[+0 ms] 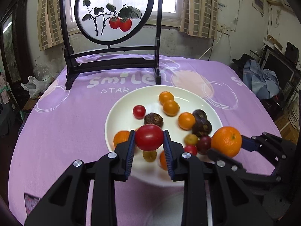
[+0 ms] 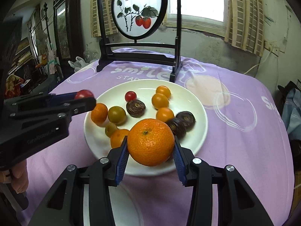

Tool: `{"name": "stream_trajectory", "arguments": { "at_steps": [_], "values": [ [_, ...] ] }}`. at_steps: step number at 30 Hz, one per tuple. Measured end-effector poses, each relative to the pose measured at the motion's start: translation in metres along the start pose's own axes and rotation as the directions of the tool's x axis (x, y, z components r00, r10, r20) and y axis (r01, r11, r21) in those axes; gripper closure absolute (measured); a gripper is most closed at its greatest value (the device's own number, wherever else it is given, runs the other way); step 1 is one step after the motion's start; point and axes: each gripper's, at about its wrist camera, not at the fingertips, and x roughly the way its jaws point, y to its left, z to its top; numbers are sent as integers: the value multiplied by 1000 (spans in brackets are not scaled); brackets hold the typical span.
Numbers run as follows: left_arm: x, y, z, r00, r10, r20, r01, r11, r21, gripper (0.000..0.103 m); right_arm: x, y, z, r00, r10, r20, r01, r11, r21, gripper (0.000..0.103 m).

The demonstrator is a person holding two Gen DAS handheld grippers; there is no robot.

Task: Organize fruits
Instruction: 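Carry the red tomato and tangerine onto the white plate and release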

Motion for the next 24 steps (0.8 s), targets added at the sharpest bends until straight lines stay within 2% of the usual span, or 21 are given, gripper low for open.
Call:
{"name": "stream_trajectory", "arguments": {
  "at_steps": [3, 8, 20, 21, 22, 24],
  "values": [
    [18, 2, 8, 1000, -19, -13, 19, 1000, -14, 75, 17, 6, 7, 1000, 5, -11, -5, 1000, -18, 58],
    [47, 0, 18, 999, -7, -38, 6, 1000, -24, 75, 37, 7, 13, 1000, 13, -25, -13, 1000, -22, 58],
    [87, -8, 21, 995, 28, -91, -33, 998, -49, 73, 58, -4, 16, 1000, 10, -20, -9, 999, 44, 56],
    [89, -8, 20, 995, 29, -95, -35, 998, -55, 71, 57, -4, 16, 1000, 5, -15, -5, 999, 43, 56],
    [91, -7, 19, 994, 34, -100, -41, 997, -62, 67, 56, -3, 16, 1000, 1, -10, 0, 999, 44, 51],
    [89, -6, 18, 995, 39, -94, -46, 997, -70, 43, 51, -4, 15, 1000, -5, 7, 4, 999, 52, 45]
  ]
}}
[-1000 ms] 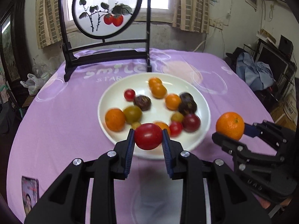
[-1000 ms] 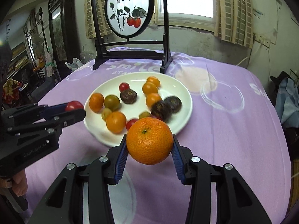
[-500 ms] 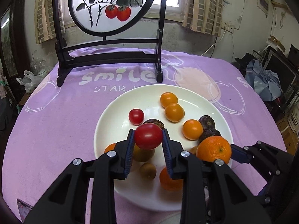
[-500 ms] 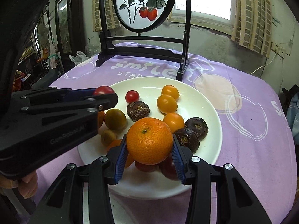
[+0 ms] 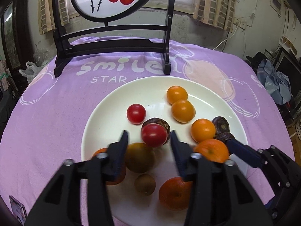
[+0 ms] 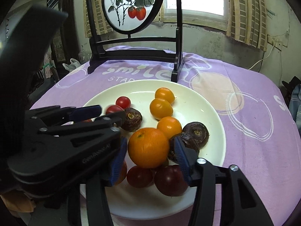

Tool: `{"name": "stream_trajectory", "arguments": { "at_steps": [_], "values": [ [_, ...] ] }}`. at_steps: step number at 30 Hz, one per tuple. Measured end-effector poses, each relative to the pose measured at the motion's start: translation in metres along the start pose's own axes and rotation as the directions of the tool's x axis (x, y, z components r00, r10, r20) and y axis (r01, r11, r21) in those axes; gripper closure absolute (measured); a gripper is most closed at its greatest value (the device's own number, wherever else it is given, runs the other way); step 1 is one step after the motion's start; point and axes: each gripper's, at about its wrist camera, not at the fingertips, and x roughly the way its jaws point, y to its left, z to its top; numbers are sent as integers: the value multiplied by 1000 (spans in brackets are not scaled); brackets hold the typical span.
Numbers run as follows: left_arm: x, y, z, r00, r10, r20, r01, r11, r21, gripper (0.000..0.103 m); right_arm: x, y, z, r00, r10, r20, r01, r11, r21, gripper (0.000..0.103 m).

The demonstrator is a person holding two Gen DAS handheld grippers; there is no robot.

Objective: Organize fruits

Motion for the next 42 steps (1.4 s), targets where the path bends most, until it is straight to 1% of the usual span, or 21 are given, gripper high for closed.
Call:
{"name": "stream_trajectory", "arguments": {
  "at_steps": [2, 5, 9, 13, 15, 17, 19, 23, 25, 27, 30, 32, 35, 39, 42],
  "values": [
    [-9, 1, -3, 1000, 12, 28, -12, 1000, 2, 41, -8, 0, -2, 1000, 0, 14, 0, 1000, -1, 45],
    [-21, 4, -8, 1000, -9, 27, 10, 1000, -3, 41, -23, -1, -8, 999, -17, 40, 17, 1000, -12, 44],
    [-41, 3, -21, 999, -17, 38, 17, 1000, 1, 34, -43, -2, -19, 999, -8, 52, 8, 1000, 4, 41],
    [-65, 3, -41, 998, -30, 56, 30, 1000, -5, 30, -62, -2, -33, 998, -5, 58, 4, 1000, 25, 39],
    [-77, 3, -55, 997, -35, 64, 36, 999, -9, 25, -72, -1, -44, 998, -3, 58, 0, 999, 47, 37],
    [-87, 2, -71, 997, -39, 66, 39, 999, 0, 24, -79, 0, -55, 999, -4, 52, 1, 998, 63, 36],
    [-95, 2, -85, 997, -35, 67, 35, 999, 6, 23, -84, 3, -66, 999, -19, 43, 16, 998, 68, 32],
    [-111, 7, -111, 997, -29, 69, 29, 1000, 8, 18, -92, 10, -89, 996, -90, 20, 90, 995, 41, 26],
    [-116, 11, -122, 997, -44, 62, 44, 999, 2, 18, -95, 12, -97, 994, -106, 7, 106, 994, 36, 24],
    [-121, 16, -132, 997, -53, 54, 54, 998, -16, 18, -98, 12, -105, 995, -101, -10, 101, 994, 45, 22],
    [-125, 23, -144, 997, -48, 56, 49, 998, -26, 16, -108, 12, -115, 995, -103, -1, 103, 993, 62, 13],
    [-127, 26, -151, 998, -41, 56, 43, 999, -27, 16, -114, 11, -120, 993, -117, 10, 116, 991, 67, 11],
    [-127, 30, -158, 998, -39, 53, 41, 999, -28, 16, -117, 9, -123, 990, -139, 13, 138, 988, 71, 9],
    [-128, 31, -164, 998, -19, 65, 20, 1000, -16, 16, -115, 1, -127, 989, -148, 1, 148, 985, 86, 9],
    [-125, 27, -165, 998, -31, 56, 31, 1000, -1, 16, -112, -7, -130, 989, -149, -13, 149, 983, 105, 9]
  ]
}}
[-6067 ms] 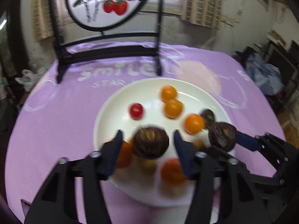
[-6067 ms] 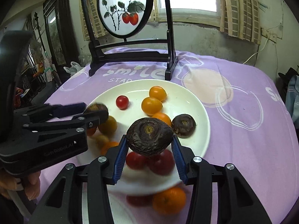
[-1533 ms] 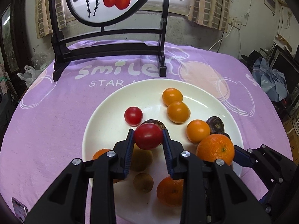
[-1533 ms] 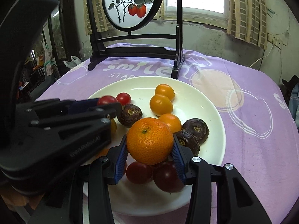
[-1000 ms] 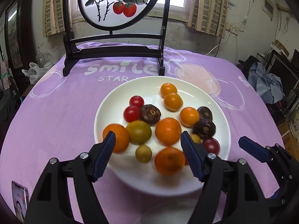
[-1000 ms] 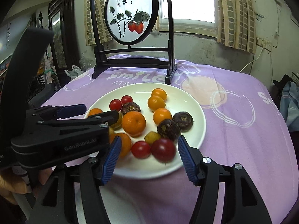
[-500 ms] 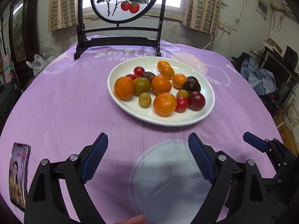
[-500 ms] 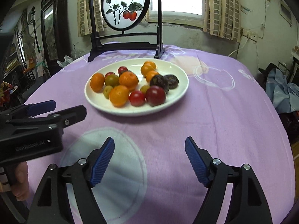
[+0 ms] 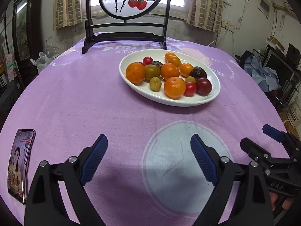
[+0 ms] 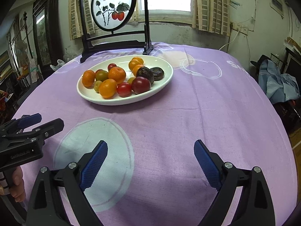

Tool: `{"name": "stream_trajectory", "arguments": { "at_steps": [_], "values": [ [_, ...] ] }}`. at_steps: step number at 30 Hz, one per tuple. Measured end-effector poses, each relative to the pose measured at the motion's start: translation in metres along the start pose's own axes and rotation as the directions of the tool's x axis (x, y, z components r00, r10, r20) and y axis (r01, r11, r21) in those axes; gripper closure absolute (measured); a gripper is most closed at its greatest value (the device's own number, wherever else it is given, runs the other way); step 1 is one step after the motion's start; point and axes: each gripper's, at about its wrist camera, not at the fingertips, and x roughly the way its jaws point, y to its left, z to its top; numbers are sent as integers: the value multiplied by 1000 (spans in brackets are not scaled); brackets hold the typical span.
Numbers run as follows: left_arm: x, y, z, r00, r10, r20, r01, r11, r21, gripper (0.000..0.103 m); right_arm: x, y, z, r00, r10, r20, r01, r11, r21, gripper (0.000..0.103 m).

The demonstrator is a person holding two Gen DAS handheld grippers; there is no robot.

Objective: Organize fruits

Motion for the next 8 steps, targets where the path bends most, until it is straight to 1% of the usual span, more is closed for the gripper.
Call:
{"name": "stream_trajectory", "arguments": {
  "at_steps": [3, 8],
  "values": [
    [5, -2, -3, 1000, 7, -15, -7, 1000, 17, 15, 3, -6, -2, 1000, -4, -16, 4, 1000, 15, 9],
    [15, -1, -9, 999, 14, -41, -14, 1000, 19, 12, 8, -14, -7, 997, -49, -62, 50, 999, 21, 9]
  ]
}}
